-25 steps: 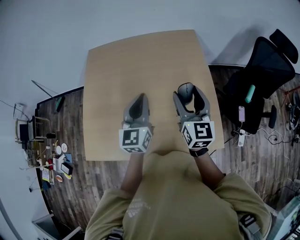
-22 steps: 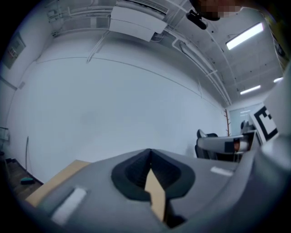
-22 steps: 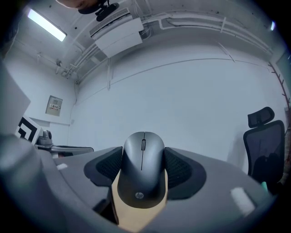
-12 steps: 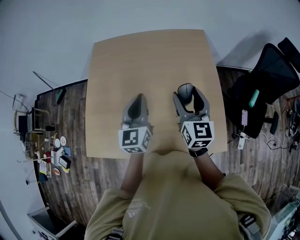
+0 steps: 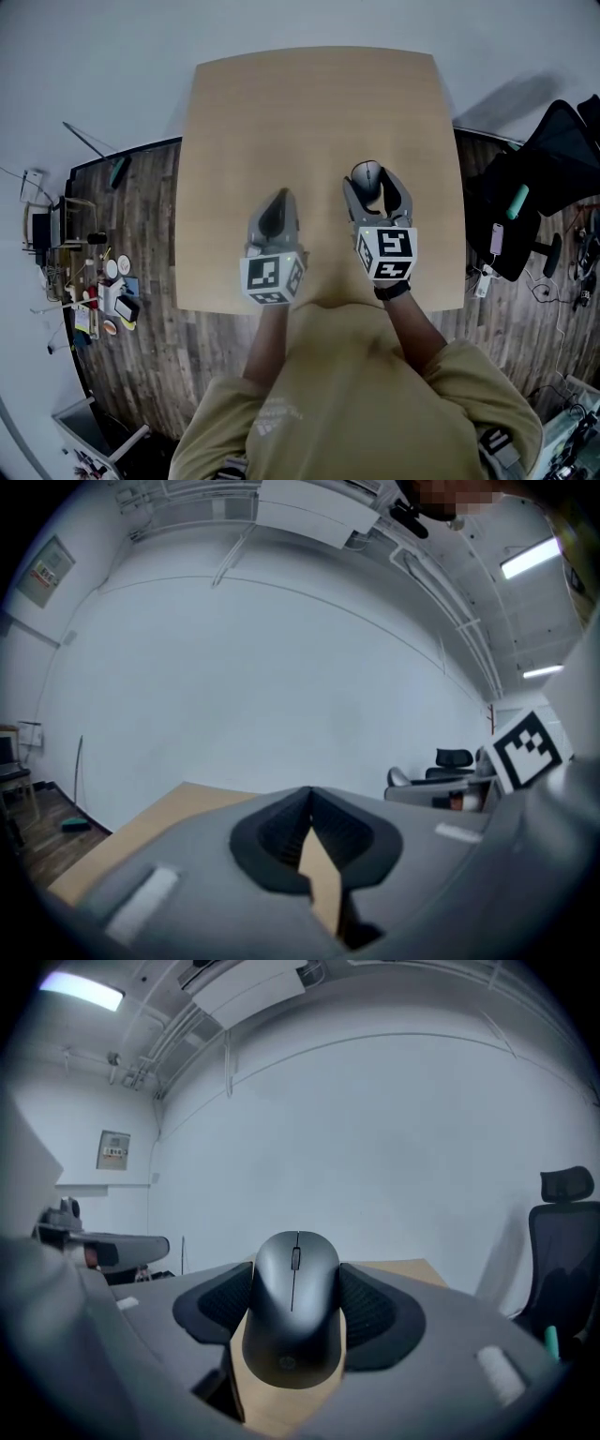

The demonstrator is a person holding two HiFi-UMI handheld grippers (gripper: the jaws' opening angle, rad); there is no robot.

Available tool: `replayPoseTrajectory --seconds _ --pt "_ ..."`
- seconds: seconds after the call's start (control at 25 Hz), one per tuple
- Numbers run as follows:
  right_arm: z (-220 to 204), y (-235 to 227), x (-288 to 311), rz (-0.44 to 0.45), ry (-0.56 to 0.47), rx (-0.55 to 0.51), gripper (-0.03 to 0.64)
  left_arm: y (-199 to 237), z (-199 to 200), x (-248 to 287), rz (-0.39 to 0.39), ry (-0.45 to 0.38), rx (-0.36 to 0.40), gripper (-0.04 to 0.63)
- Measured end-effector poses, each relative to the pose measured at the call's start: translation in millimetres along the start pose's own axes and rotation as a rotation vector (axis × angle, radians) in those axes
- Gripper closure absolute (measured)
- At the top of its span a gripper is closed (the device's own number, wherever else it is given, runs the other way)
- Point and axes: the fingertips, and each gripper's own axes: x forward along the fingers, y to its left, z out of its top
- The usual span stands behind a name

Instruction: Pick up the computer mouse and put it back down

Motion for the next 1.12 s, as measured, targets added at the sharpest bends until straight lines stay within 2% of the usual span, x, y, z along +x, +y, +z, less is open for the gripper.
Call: replayPoseTrajectory --seconds 0.12,0.56,0.84,1.12 --pt "-29 -3 36 -0.029 0.072 -0.008 0.319 19 -15 12 0.002 0.038 -0.012 0.598" --pt "-138 -44 140 -0.125 0.329 0.062 0.319 64 -81 68 -0.036 0.178 -0.054 0.598" --pt "-202 -61 178 -0.163 0.484 0.114 0.319 65 -115 92 -0.081 0.247 -0.090 0.598" --pt "-242 -69 195 -0.186 0.604 0.138 0.318 71 -134 101 -0.086 0.282 -0.111 0.595"
